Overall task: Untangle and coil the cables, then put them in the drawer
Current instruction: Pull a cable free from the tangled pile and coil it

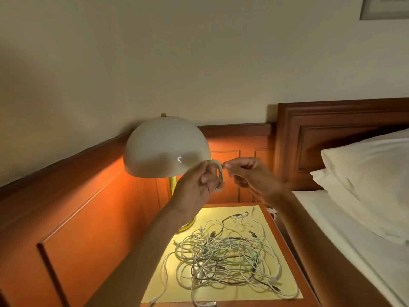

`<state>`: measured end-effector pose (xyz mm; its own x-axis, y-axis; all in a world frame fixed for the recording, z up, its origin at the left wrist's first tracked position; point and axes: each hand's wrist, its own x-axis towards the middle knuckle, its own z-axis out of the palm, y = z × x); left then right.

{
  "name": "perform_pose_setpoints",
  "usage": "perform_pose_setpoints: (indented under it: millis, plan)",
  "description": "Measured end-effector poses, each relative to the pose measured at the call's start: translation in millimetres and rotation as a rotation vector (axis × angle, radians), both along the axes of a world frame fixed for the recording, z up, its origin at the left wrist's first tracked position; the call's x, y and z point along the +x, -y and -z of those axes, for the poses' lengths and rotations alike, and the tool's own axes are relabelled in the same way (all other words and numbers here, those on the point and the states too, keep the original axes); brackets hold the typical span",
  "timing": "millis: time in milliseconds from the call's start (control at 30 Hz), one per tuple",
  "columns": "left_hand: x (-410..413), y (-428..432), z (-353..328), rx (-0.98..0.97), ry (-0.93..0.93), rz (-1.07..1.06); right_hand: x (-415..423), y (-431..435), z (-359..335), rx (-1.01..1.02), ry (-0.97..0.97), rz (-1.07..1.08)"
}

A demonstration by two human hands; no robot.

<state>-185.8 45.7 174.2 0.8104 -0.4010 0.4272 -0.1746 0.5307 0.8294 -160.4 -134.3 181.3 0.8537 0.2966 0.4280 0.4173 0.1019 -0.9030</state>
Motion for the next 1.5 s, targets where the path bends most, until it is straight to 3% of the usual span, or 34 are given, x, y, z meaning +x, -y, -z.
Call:
perform_pose_setpoints:
  millis: [200,467,567,700,867,1133,1300,1500]
  plan:
    - [5,21,8,-0.311,-0.169,-0.168,-22,-48,42,0.347,-0.157,0.161]
    - [20,26,17,-0.381,-0.236,-0.397,-26,-55,56,0.124,-0.284,0.305]
    - [24,18,15,-0.453,-0.273,-0.393,-29,-55,64,0.216,-0.407,0.218]
    - [21,21,22,-0.386,-0.217,-0.405,-30,-58,63,0.261,-0.434,0.258]
    - [18,24,26,-0.182,-0.04,-0.457,-29,-67,56,0.323,-0.615,0.294]
    - [2,24,12,-0.497,-0.203,-0.5,-33,-77,49,0.329,-0.402,0.284]
    - [2,17,5,-0.371,-0.17,-0.686,-34,-85,38,0.257,-0.354,0.324]
    - [2,-12,-1,-0.48,-0.273,-0.455,-36,-82,39,0.299,-0.28,0.178]
